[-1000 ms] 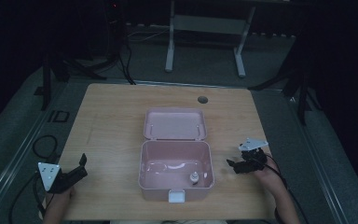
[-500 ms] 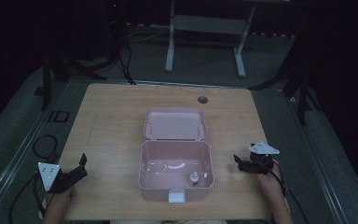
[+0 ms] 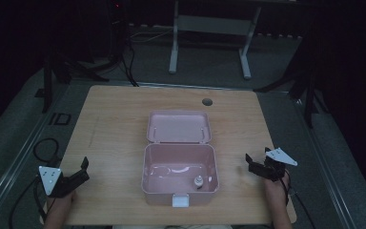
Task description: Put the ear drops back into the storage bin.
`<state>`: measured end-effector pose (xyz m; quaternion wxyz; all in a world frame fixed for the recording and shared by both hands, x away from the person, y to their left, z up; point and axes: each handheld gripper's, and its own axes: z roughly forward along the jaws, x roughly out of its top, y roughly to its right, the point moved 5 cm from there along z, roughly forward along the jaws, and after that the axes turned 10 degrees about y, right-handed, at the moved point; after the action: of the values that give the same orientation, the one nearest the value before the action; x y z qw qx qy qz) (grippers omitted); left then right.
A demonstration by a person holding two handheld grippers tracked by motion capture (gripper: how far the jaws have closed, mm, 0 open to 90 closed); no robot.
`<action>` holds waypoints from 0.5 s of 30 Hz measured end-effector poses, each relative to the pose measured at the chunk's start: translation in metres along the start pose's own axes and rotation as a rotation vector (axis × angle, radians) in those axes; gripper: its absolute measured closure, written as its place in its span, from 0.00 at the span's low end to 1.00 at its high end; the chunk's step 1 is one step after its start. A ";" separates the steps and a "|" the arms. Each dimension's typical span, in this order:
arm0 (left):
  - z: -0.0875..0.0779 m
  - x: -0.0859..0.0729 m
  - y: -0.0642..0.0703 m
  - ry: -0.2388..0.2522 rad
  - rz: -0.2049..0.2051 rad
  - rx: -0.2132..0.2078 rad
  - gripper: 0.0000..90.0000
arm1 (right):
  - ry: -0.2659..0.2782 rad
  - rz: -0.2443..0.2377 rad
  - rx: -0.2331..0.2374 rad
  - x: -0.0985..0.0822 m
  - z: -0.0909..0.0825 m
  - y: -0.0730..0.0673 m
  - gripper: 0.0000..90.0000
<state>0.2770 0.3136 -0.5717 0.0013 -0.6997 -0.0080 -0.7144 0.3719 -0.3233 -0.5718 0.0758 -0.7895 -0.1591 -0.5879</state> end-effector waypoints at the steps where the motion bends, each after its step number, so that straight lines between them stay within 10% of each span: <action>1: 0.000 0.000 0.000 0.000 0.000 0.000 0.03 | 0.002 0.009 0.000 -0.001 0.000 0.000 0.14; 15: 0.000 0.000 0.001 0.008 0.004 -0.008 0.03 | 0.082 0.117 -0.049 -0.002 -0.011 0.016 0.15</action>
<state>0.2768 0.3124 -0.5716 0.0000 -0.6968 -0.0039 -0.7172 0.3669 -0.3419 -0.5692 0.0972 -0.7744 -0.0949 -0.6180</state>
